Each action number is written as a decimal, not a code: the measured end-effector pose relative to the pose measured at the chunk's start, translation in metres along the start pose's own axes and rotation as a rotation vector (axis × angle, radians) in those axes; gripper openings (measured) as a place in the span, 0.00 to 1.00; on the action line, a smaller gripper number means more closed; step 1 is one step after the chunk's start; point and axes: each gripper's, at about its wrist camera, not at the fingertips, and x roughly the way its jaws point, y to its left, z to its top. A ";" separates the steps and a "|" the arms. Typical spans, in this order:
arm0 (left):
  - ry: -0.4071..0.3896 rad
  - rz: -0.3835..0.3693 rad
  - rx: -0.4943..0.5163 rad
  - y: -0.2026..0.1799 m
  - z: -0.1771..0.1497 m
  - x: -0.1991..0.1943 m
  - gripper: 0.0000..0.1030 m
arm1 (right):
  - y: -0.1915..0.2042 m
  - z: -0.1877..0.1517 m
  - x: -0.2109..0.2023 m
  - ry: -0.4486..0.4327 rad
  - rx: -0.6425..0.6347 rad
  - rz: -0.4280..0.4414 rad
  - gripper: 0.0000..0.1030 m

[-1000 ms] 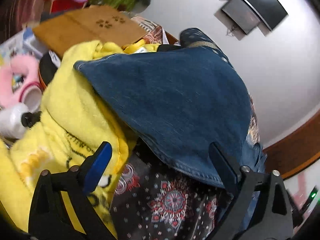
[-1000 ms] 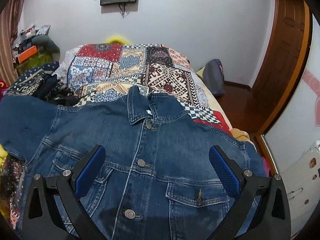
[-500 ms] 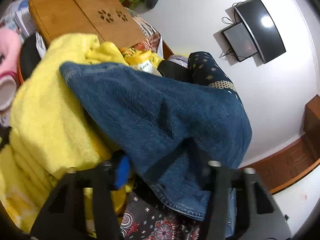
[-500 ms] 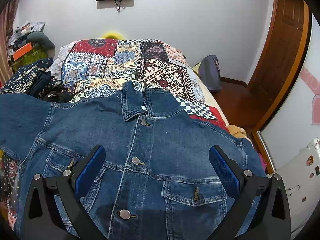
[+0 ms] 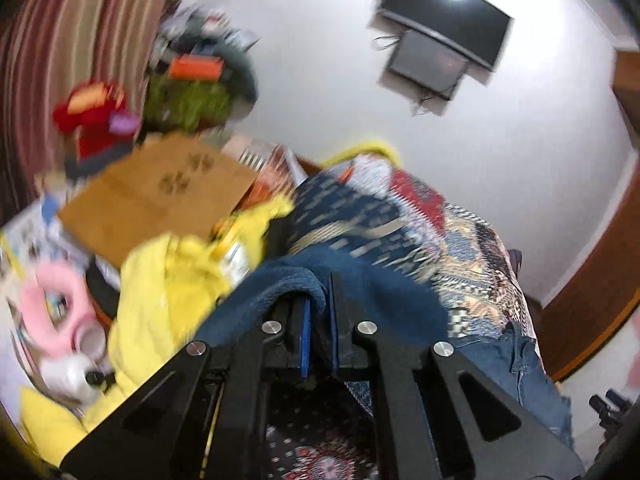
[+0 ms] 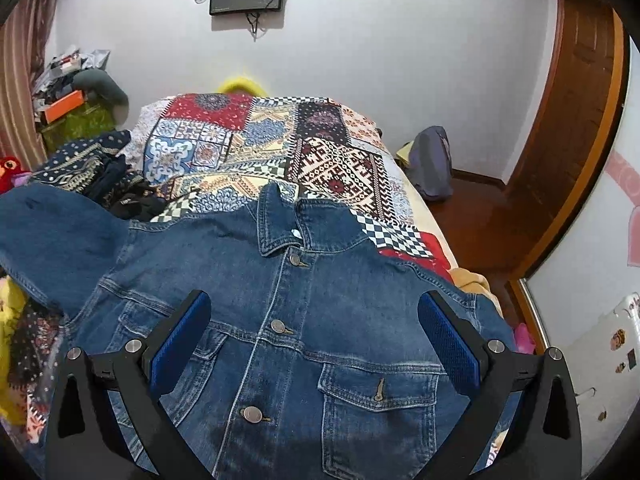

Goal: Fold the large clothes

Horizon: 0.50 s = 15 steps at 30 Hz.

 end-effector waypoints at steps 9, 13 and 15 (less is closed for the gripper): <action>-0.068 -0.162 0.247 -0.145 0.025 -0.025 0.04 | -0.017 0.001 -0.004 -0.011 -0.018 0.026 1.00; -0.024 -0.248 0.351 -0.215 0.013 -0.011 0.03 | -0.031 0.000 -0.003 -0.010 -0.006 0.019 1.00; 0.002 -0.281 0.397 -0.242 0.002 -0.004 0.03 | -0.041 -0.001 -0.002 -0.007 0.005 0.013 1.00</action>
